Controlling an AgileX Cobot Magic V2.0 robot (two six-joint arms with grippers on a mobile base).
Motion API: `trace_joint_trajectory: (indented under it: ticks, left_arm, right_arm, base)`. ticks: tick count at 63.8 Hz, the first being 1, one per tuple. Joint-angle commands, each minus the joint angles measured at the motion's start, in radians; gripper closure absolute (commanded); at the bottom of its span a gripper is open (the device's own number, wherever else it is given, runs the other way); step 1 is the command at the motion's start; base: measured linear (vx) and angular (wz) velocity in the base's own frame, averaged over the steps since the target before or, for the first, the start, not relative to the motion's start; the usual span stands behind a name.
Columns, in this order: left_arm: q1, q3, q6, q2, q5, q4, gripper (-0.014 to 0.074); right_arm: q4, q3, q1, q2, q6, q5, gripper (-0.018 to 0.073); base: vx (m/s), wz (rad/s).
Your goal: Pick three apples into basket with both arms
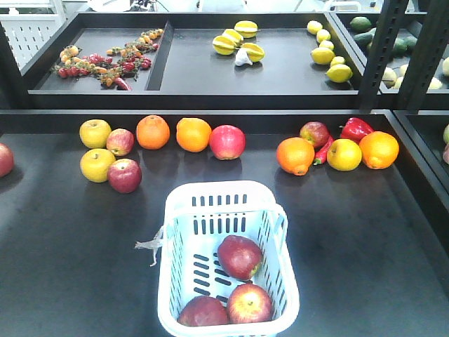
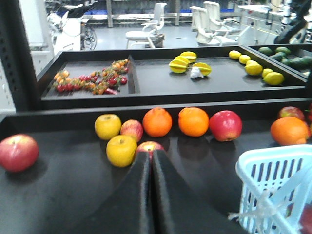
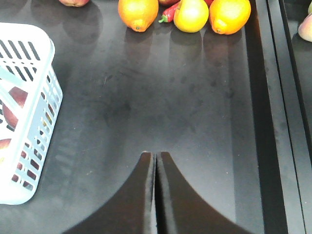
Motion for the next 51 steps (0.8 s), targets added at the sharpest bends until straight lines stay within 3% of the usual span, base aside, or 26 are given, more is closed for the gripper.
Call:
trace_joint_trajectory:
  ticks: [1,28,51]
  left_arm:
    - [0.03,0.042,-0.006,-0.028,-0.128,-0.023,0.0604]
    - [0.101,0.334,-0.006,-0.245,-0.3,-0.072,0.0603]
    - [0.101,0.337,-0.006,-0.324,-0.273,-0.073,0.0603]
  right_arm:
    - [0.004,-0.031,-0.007,-0.002,-0.008,-0.051,0.0568]
    - [0.004,-0.031,-0.007,-0.002,-0.008,-0.051,0.0568]
    - [0.004,-0.031,-0.007,-0.002,-0.008,-0.049,0.0568]
  base:
    - [0.0,0.0]
    - [0.0,0.0]
    - [0.0,0.0]
